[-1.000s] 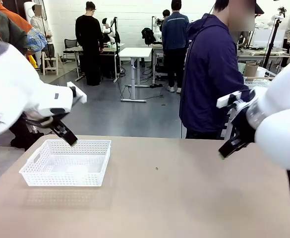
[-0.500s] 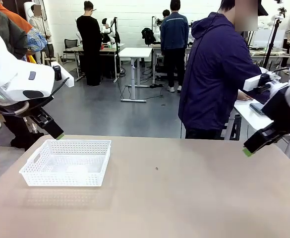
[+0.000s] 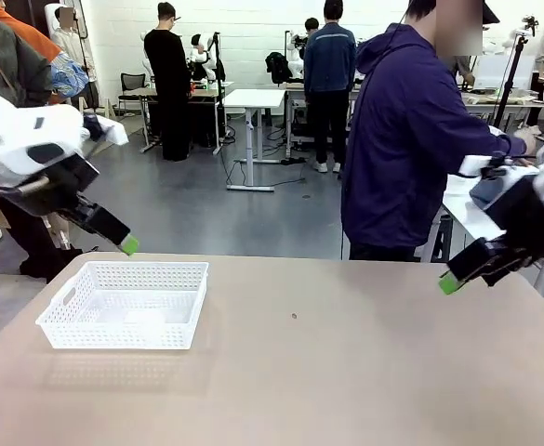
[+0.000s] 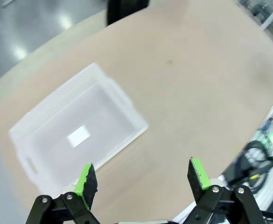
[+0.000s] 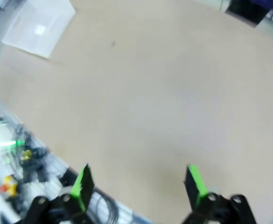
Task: Clean and organize the cups into the basket.
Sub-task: Pick up the Organizing basket and move it to the center of the table, then pick up the Reusable plastic cup from the right side of the table and place it inside the Organizing basket.
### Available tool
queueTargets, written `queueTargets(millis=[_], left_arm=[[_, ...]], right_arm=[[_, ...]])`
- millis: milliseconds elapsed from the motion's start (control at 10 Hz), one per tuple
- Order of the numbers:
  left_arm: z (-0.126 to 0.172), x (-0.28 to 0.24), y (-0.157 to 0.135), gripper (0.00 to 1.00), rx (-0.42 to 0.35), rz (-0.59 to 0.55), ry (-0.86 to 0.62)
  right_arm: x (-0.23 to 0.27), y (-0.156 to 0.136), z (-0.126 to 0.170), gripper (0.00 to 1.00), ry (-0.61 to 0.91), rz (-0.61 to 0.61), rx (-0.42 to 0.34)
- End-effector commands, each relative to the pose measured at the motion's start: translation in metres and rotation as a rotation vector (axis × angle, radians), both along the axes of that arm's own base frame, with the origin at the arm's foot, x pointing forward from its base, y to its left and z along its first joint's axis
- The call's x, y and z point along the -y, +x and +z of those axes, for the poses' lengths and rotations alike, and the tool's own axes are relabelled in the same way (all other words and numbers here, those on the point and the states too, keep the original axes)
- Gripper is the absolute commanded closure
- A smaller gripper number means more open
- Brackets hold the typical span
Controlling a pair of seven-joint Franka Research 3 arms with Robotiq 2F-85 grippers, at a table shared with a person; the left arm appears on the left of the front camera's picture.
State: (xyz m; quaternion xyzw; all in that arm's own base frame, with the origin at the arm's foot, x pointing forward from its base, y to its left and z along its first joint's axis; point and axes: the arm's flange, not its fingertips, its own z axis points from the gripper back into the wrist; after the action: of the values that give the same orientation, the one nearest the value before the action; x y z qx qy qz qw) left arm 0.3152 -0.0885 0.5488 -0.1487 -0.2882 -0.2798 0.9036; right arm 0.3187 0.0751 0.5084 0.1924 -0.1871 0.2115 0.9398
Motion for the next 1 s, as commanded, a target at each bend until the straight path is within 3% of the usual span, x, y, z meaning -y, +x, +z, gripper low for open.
queueTargets(millis=[0, 200, 300, 500, 600, 900], left_arm=[[-0.013, -0.042, -0.002, 0.00, -0.419, -0.089, -1.057], [-0.026, -0.080, 0.007, 0.00, -0.493, -0.007, -1.281], [-0.041, -0.102, 0.011, 0.00, -0.530, 0.074, -1.311], [-0.070, -0.157, 0.010, 0.00, -0.594, 0.247, -1.326], [-0.073, -0.183, 0.006, 0.00, -0.587, 0.313, -1.300], [-0.077, -0.258, -0.018, 0.00, -0.585, 0.398, -1.293]], right_arm=[[0.071, 0.018, -0.008, 0.00, 0.636, -0.145, -0.309], [0.127, 0.032, -0.031, 0.00, 0.805, -0.259, -0.381], [0.153, 0.034, -0.043, 0.00, 0.851, -0.314, -0.412], [0.195, 0.027, -0.067, 0.00, 0.812, -0.413, -0.450], [0.211, 0.023, -0.075, 0.00, 0.758, -0.453, -0.458], [0.264, -0.010, -0.077, 0.00, 0.668, -0.394, -0.317]])
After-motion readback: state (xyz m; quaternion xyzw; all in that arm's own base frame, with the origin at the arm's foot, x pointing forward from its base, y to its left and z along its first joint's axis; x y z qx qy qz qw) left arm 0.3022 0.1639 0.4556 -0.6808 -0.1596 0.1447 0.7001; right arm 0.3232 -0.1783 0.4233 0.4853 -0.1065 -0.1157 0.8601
